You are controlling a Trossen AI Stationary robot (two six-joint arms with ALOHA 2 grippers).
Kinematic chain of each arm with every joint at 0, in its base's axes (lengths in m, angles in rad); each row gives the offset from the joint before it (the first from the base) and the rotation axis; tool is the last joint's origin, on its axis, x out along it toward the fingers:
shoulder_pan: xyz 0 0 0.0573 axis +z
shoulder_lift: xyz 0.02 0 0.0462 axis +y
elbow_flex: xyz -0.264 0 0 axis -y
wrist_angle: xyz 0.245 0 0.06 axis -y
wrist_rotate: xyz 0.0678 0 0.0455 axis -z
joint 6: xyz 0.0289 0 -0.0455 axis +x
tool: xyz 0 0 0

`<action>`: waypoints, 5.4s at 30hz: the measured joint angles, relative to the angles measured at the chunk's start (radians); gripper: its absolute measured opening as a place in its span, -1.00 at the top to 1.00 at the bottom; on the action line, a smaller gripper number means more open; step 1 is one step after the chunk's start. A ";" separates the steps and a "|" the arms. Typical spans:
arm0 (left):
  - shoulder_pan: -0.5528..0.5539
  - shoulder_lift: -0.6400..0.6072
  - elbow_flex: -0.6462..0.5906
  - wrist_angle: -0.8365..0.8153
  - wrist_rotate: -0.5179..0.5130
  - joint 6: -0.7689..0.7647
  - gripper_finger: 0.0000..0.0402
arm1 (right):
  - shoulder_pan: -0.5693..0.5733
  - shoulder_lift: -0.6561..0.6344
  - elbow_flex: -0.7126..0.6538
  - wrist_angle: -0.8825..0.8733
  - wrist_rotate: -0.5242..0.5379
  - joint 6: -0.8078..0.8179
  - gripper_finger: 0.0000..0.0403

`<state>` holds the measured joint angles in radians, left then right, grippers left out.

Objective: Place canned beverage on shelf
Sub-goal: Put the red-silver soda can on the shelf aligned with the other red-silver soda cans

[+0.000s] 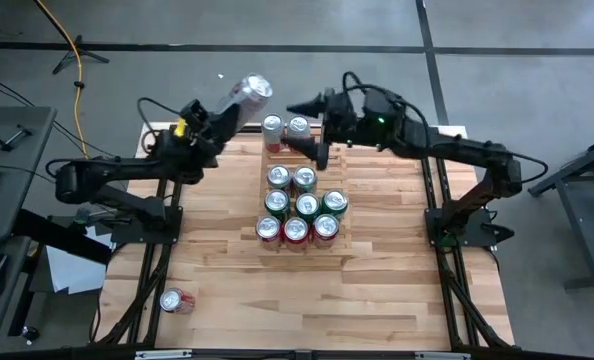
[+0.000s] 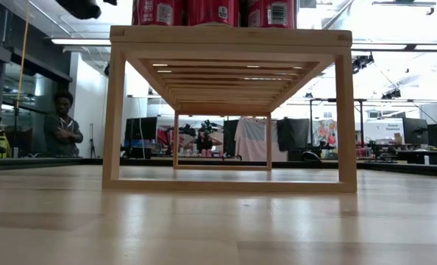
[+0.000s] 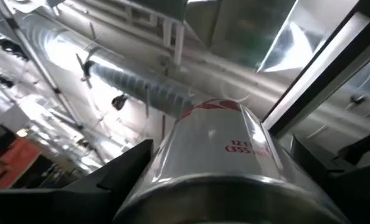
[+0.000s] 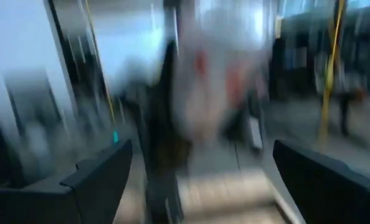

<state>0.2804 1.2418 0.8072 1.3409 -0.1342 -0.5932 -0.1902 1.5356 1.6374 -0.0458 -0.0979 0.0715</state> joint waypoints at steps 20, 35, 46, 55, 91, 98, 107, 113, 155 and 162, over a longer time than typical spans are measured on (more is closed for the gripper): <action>-0.076 0.157 0.131 -0.013 -0.008 0.051 -0.24 | 0.007 0.103 -0.067 0.533 0.096 0.341 -0.87; -0.080 0.157 0.131 -0.093 0.022 0.075 -0.24 | 0.007 0.103 -0.066 0.563 0.100 0.366 -0.69; -0.059 0.117 0.131 -0.170 0.114 0.131 -0.61 | 0.009 0.057 -0.067 0.482 0.100 0.314 -0.42; 0.002 -0.143 0.131 -0.630 0.174 0.272 -0.65 | 0.000 -0.194 -0.067 -0.073 0.138 0.076 -0.42; -0.053 -0.404 0.130 -1.023 -0.034 0.309 -0.66 | 0.059 -0.417 -0.722 -0.039 0.108 0.125 -0.42; -0.053 -0.404 0.130 -1.022 -0.034 0.308 -0.66 | 0.058 -0.408 -0.722 -0.046 0.082 0.103 -0.50; -0.053 -0.404 0.130 -1.022 -0.034 0.308 -0.66 | 0.059 -0.410 -0.721 -0.035 0.062 0.103 -0.59; -0.053 -0.404 0.130 -1.022 -0.034 0.308 -0.66 | 0.059 -0.410 -0.721 -0.019 0.063 0.104 -0.61; -0.053 -0.431 0.130 -1.137 -0.034 0.335 -0.66 | 0.134 -0.520 -0.724 -0.394 0.296 0.225 0.99; -0.053 -0.431 0.130 -1.136 -0.034 0.335 -0.66 | 0.133 -0.495 -0.724 -0.364 0.251 0.218 1.00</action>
<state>0.2276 0.8104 0.9371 0.2047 -0.1680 -0.2584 -0.0570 1.0404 0.9131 -0.4094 0.1532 0.2899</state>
